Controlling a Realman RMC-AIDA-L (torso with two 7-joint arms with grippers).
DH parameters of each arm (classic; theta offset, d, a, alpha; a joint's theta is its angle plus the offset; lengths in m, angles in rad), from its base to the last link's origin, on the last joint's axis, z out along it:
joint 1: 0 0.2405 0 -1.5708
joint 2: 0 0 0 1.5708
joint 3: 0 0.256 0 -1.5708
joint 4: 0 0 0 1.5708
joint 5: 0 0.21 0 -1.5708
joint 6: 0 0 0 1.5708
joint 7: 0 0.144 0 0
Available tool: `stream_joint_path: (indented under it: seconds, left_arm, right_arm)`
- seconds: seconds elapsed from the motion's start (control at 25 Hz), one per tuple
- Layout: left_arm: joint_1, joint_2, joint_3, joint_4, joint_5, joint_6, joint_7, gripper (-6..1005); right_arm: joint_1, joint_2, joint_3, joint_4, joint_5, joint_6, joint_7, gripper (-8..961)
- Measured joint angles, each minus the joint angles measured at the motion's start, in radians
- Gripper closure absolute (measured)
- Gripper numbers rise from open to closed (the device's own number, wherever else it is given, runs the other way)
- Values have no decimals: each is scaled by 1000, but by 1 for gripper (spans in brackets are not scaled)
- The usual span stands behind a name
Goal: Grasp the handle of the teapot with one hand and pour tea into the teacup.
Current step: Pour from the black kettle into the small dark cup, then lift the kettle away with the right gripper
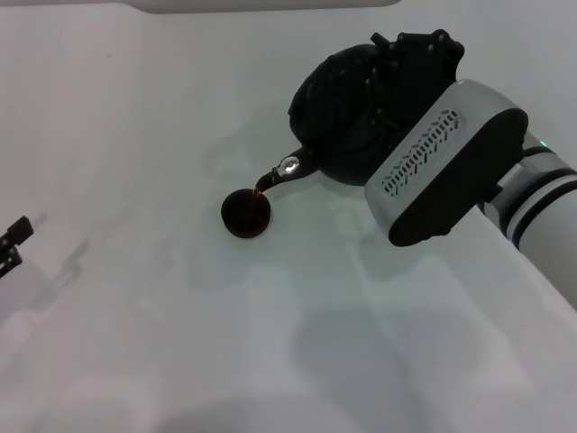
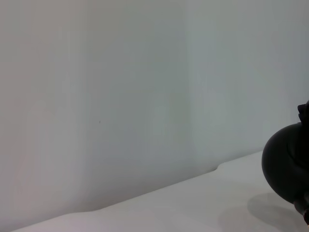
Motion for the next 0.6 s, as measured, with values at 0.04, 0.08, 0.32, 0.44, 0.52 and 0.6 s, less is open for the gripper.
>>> stream_joint_path:
  seconds: [0.04, 0.08, 0.32, 0.44, 0.52, 0.6]
  left_arm:
    - [0, 0, 0, -1, 0, 0, 0, 286]
    - [0, 0, 0, -1, 0, 0, 0, 289]
    - [0, 0, 0, -1, 0, 0, 0, 305]
    - [0, 0, 0, -1, 0, 0, 0, 312]
    - [0, 0, 0, -1, 0, 0, 0, 317]
    - [0, 1, 0, -1, 0, 0, 0, 323]
  right_arm:
    - [0, 0, 0, 0, 0, 0, 0, 843]
    - [0, 0, 0, 0, 0, 0, 0, 843]
    - [1, 0, 0, 2, 0, -1, 0, 844]
    - [1, 0, 0, 2, 0, -3, 0, 844]
    - [1, -1, 1, 2, 3, -7, 1, 845]
    - [1, -1, 2, 2, 4, -8, 1, 845]
